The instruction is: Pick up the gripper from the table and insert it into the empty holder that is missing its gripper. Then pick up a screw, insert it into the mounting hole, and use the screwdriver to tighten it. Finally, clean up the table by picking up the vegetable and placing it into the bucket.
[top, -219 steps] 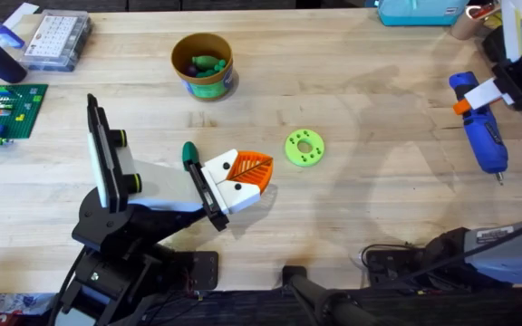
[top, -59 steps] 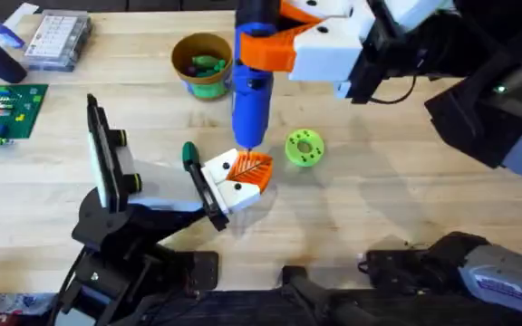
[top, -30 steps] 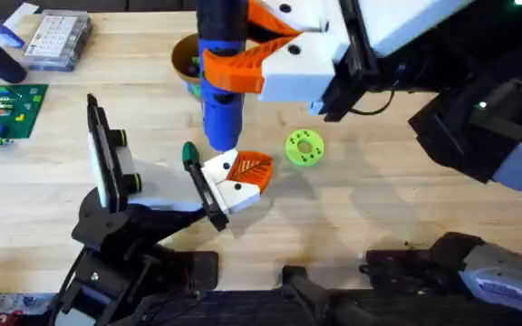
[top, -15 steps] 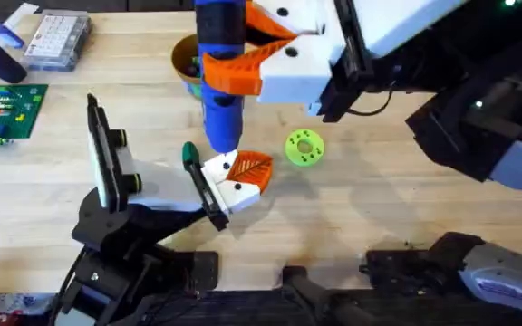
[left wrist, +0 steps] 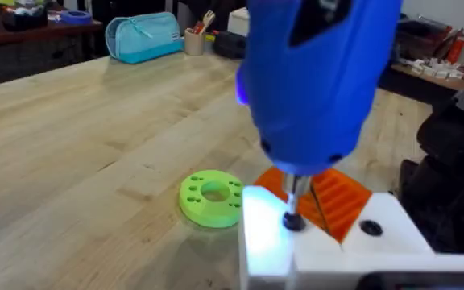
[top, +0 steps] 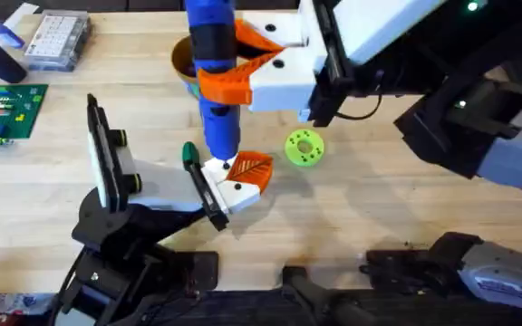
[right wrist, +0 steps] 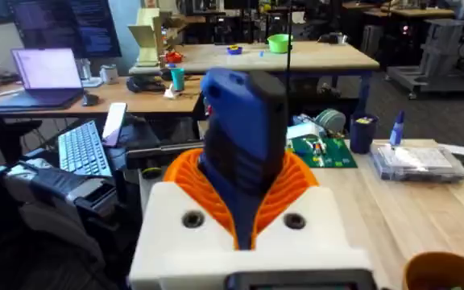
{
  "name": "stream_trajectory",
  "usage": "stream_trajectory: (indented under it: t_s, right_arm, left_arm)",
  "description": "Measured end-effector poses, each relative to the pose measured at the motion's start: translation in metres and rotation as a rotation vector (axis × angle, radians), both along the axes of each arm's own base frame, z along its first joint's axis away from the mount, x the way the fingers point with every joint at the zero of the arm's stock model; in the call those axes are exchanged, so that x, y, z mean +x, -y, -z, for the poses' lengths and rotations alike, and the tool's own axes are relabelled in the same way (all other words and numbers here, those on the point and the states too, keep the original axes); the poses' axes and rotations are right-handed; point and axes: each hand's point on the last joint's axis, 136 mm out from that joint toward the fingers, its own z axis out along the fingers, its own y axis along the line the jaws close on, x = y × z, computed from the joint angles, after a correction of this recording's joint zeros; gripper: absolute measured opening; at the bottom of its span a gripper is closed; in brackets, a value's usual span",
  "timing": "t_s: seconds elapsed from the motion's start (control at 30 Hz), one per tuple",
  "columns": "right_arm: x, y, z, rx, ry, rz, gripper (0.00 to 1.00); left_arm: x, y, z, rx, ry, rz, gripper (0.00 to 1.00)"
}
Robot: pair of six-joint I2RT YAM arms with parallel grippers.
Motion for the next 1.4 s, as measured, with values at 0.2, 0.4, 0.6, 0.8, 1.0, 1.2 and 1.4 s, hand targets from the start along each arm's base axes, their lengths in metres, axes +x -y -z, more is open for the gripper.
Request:
stream_trajectory:
  t_s: [0.2,0.4,0.6,0.8,1.0,1.2,1.4]
  right_arm:
    - [0.0009,-0.0007,0.005,-0.018,-0.023,0.0,0.06]
    - [0.0003,-0.001,0.0051,-0.018,-0.019,-0.001,0.06]
    - [0.0003,-0.0011,0.0052,-0.018,-0.02,-0.001,0.06]
    - [0.0003,-0.0011,0.0052,-0.018,-0.02,-0.001,0.06]
    - [0.0004,-0.0011,0.0055,-0.019,-0.019,-0.001,0.06]
    - [0.0007,-0.0015,0.008,-0.028,-0.029,0.0,0.06]
    - [-0.0028,-0.0032,0.0078,-0.027,-0.021,-0.012,0.06]
  left_arm:
    - [0.0,0.0,0.0001,0.0,0.0,0.0,0.013]
    - [-0.0003,0.0002,0.0,0.0,-0.001,0.002,0.013]
    - [-0.0002,0.0001,0.0,0.0,-0.001,0.001,0.013]
    - [-0.0003,0.0001,0.0,-0.002,-0.003,0.002,0.013]
    - [-0.0004,0.0002,0.0,-0.002,-0.003,0.002,0.013]
    - [-0.0004,0.0002,0.0,-0.002,-0.003,0.003,0.013]
    - [-0.0014,0.0009,0.0001,-0.005,-0.011,0.008,0.013]
